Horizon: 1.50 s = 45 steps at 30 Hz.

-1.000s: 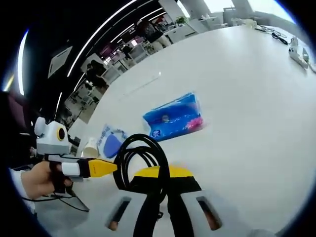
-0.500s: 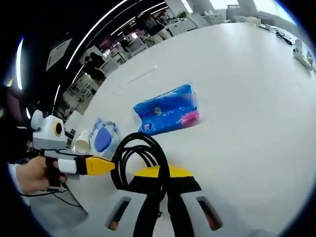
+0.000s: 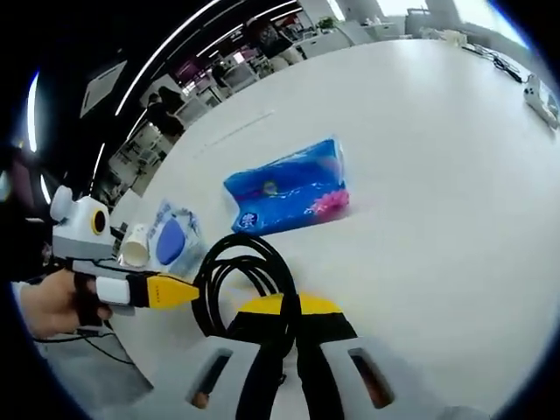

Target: Arrange the tabletop items into an orderly group along one side of the table until the central work area is clear of visible clutter.

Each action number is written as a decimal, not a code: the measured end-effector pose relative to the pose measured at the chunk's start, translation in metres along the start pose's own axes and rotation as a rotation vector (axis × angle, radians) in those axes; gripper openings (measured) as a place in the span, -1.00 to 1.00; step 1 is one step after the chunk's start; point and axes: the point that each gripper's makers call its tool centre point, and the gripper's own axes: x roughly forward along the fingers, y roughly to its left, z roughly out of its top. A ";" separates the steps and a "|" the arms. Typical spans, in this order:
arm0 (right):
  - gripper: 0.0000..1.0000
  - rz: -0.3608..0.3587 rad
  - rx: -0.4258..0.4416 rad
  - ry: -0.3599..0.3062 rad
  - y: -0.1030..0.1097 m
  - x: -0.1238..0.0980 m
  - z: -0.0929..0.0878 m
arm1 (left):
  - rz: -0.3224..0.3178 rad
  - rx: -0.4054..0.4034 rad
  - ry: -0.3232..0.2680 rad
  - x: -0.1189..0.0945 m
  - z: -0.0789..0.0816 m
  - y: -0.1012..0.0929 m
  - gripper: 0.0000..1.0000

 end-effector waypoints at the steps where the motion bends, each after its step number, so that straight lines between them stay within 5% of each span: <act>1: -1.00 0.001 0.000 0.000 0.000 0.000 -0.001 | 0.003 0.004 0.002 0.000 -0.001 0.001 -1.00; 40: -1.00 -0.009 -0.067 -0.002 -0.012 0.010 -0.012 | 0.037 -0.018 -0.022 0.009 -0.013 0.010 -0.95; 45: -0.51 0.003 -0.105 -0.067 -0.001 -0.004 -0.005 | 0.053 -0.006 -0.041 0.003 -0.013 0.011 -0.77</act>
